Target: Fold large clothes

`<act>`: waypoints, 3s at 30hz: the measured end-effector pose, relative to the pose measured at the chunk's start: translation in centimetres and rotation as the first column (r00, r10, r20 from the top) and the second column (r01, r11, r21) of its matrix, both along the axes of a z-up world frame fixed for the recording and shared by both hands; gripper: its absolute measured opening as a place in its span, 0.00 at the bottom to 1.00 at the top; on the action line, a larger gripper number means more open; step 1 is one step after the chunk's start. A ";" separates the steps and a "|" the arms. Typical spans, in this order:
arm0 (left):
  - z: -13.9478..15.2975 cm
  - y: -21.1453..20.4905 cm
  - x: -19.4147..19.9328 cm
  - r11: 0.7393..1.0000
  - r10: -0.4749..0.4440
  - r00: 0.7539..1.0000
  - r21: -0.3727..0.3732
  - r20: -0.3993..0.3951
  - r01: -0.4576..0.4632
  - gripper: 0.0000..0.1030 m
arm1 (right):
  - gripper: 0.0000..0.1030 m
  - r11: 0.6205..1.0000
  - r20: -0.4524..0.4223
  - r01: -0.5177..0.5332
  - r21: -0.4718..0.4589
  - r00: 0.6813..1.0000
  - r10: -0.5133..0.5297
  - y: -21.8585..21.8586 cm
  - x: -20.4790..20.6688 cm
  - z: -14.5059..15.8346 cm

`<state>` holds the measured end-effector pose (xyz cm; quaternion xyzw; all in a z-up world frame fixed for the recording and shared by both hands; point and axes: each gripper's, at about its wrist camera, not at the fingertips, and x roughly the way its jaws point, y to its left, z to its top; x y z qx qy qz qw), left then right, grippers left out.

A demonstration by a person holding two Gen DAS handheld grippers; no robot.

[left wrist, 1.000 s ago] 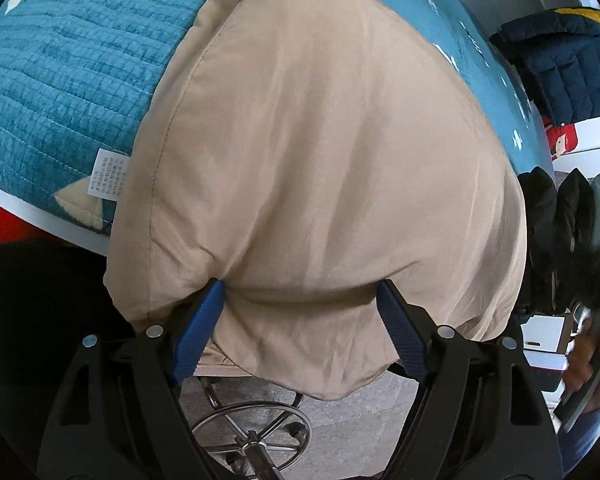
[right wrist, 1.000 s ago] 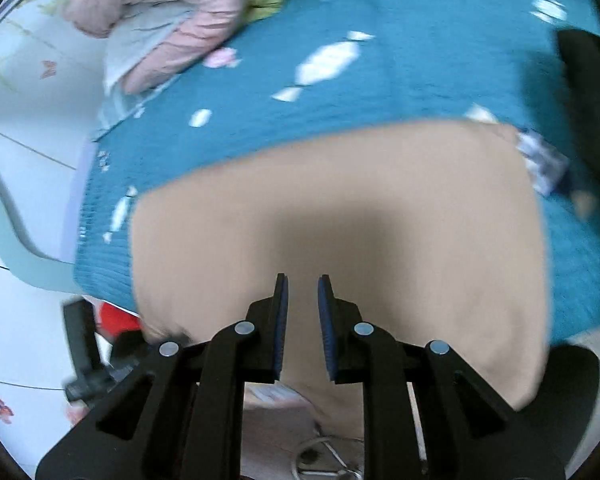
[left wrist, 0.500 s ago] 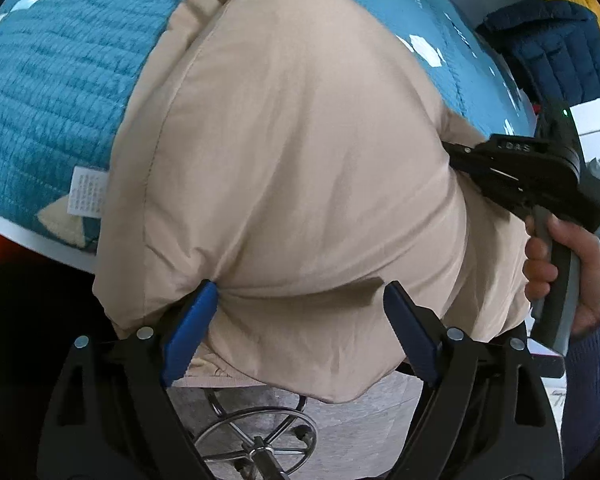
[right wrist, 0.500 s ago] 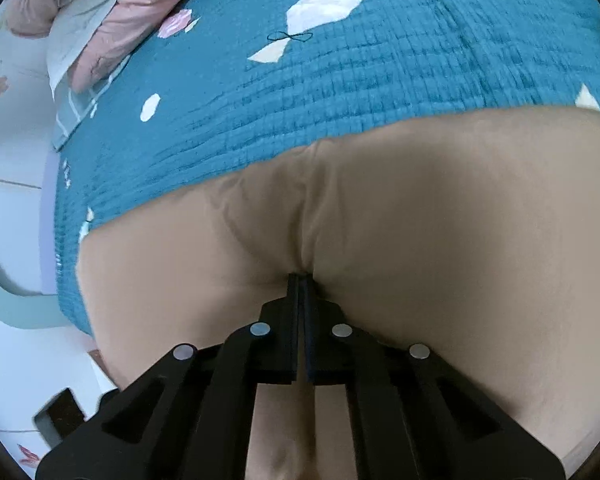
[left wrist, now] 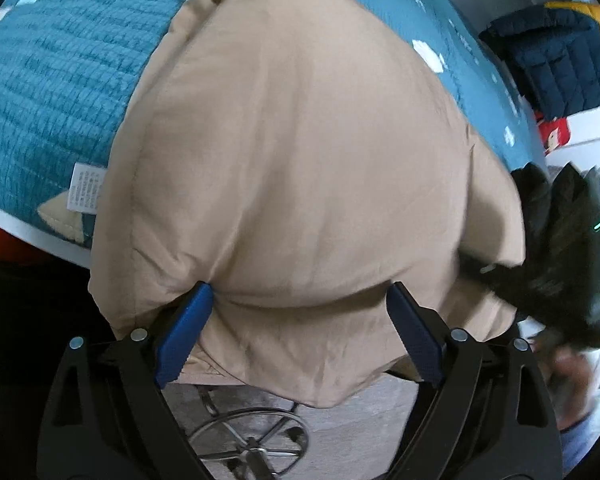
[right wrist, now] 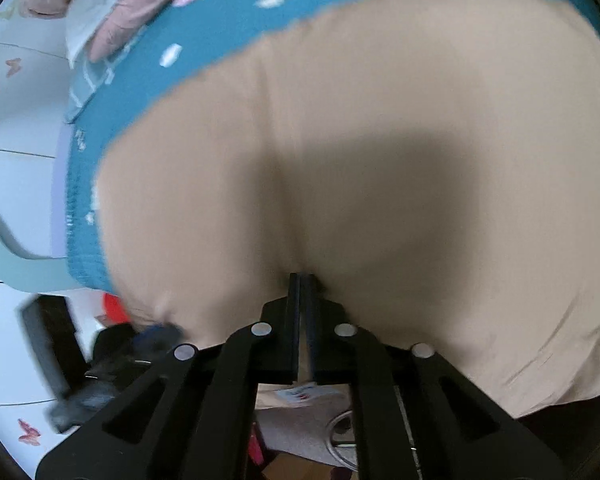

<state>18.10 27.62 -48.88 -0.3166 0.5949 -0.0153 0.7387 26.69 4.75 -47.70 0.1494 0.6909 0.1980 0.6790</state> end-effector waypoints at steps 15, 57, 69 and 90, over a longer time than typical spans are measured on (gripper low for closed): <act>3.0 4.8 -5.8 0.975 0.220 0.970 -0.007 0.102 -0.220 0.86 | 0.06 0.994 -0.016 0.062 0.090 0.998 -0.061 -0.9 -0.7 0.7; 7.2 4.2 -6.4 0.981 0.161 0.962 -0.139 0.219 -0.133 0.21 | 0.43 0.917 0.551 -0.397 -0.030 0.759 0.347 7.6 -12.4 8.6; 9.5 2.5 -4.8 0.985 0.120 0.959 -0.151 0.256 -0.083 0.21 | 0.53 0.882 0.623 -0.460 -0.107 0.660 0.420 12.4 -14.1 8.1; 16.3 3.0 -6.4 0.954 0.159 0.840 -0.299 0.518 0.004 0.42 | 0.12 0.965 0.532 -0.233 0.119 0.836 0.136 8.2 -9.3 10.1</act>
